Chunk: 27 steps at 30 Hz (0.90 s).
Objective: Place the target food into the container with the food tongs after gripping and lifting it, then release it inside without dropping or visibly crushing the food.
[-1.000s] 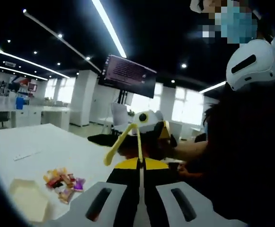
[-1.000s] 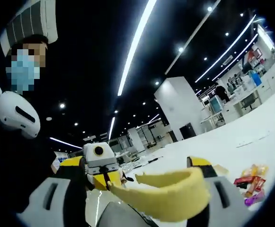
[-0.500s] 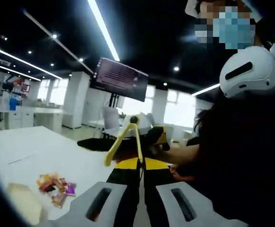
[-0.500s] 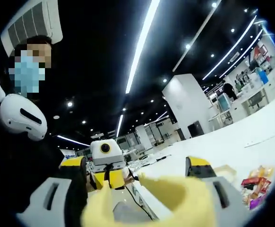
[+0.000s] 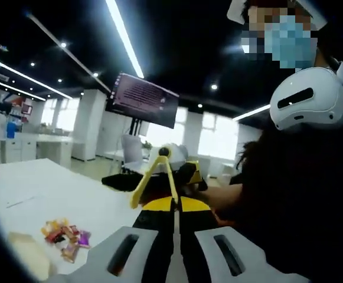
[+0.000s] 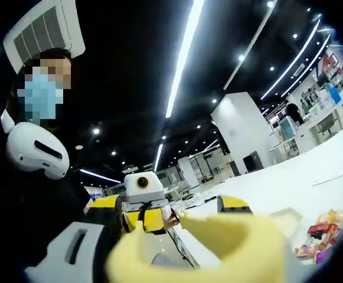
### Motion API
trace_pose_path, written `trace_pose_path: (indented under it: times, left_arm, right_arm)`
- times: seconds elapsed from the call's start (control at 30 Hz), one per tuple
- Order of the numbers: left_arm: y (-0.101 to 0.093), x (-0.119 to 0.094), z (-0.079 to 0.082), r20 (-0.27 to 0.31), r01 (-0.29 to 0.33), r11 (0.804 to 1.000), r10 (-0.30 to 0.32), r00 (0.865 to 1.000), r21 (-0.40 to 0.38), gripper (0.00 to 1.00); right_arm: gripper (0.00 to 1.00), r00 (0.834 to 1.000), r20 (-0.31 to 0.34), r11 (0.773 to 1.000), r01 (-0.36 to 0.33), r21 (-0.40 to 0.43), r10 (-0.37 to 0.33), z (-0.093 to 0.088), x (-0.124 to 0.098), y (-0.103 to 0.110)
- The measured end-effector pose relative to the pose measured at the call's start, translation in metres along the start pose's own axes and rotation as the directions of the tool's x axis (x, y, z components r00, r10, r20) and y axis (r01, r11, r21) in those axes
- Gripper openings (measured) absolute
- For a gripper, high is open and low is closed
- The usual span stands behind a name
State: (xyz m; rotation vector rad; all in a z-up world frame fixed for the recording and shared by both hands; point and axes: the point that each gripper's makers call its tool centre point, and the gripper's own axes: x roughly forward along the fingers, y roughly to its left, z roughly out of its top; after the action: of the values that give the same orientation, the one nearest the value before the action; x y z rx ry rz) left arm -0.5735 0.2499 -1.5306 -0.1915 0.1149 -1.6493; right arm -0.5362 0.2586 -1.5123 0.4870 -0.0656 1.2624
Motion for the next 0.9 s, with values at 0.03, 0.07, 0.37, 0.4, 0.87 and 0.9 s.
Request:
trace_pose_path:
  times: [0.03,0.07,0.37,0.4,0.87,0.9]
  left_arm:
    - [0.0,-0.001,0.001,0.002,0.002,1.0,-0.002,1.0,-0.004,0.0]
    - [0.0,-0.002,0.003,0.008,0.006,1.0,-0.006,1.0,-0.017,0.0]
    - [-0.001,-0.008,0.011,0.042,0.031,0.994,-0.026,0.999,-0.101,0.0]
    - [0.001,-0.009,0.012,0.051,0.029,0.994,-0.024,0.998,-0.103,0.0]
    - [-0.004,-0.006,0.014,0.058,0.05,0.991,-0.043,0.997,-0.127,0.0]
    - [-0.005,-0.005,0.016,0.058,0.047,0.992,-0.041,0.997,-0.114,0.0]
  right_arm:
    - [0.58,1.0,-0.017,1.0,-0.003,-0.017,0.003,-0.002,0.001,0.002]
    - [0.55,1.0,-0.028,1.0,-0.006,-0.028,0.006,-0.004,0.001,0.003]
    - [0.41,0.999,-0.034,0.998,-0.04,-0.056,0.038,-0.003,0.005,0.012]
    - [0.4,0.998,-0.038,0.997,-0.044,-0.059,0.042,-0.004,0.007,0.014]
    - [0.34,0.999,0.001,0.996,-0.041,-0.08,0.041,0.003,0.01,0.021]
    - [0.33,0.999,0.007,0.996,-0.042,-0.077,0.043,0.004,0.01,0.022]
